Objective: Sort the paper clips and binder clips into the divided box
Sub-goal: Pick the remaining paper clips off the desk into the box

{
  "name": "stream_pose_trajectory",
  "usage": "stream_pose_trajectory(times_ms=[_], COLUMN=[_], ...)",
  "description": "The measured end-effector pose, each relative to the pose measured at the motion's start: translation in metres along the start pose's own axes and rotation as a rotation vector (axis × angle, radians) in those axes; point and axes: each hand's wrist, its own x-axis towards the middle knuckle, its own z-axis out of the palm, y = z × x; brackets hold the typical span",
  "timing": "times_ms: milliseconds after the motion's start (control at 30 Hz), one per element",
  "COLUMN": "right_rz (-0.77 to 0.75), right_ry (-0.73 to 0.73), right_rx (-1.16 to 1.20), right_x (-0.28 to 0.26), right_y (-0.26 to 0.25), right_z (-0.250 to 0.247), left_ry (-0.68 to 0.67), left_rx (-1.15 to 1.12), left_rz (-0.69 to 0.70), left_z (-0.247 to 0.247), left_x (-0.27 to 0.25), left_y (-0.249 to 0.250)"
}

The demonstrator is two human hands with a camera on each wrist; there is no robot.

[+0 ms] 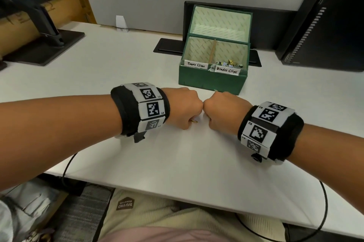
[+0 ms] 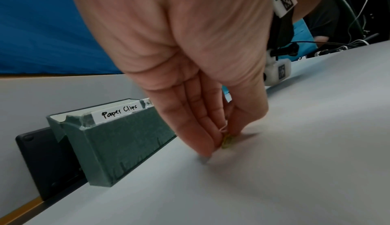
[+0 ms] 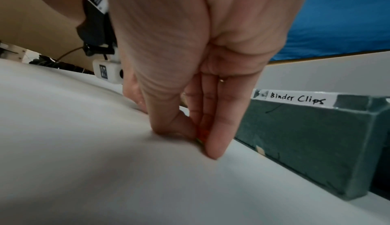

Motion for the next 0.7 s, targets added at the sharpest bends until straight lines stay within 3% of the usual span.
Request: stream_pose_trajectory(times_ms=[400,700], right_rz=[0.170,0.305], right_ry=[0.047,0.095], right_rx=[0.081,0.454], right_x=[0.015,0.018], right_y=[0.013,0.032], right_z=[0.007,0.011], left_ry=[-0.021,-0.014], left_rx=[0.008,-0.263], left_rz=[-0.046,-0.124], left_z=[-0.002,0.004], left_x=[0.009,0.014], left_y=[0.004,-0.022])
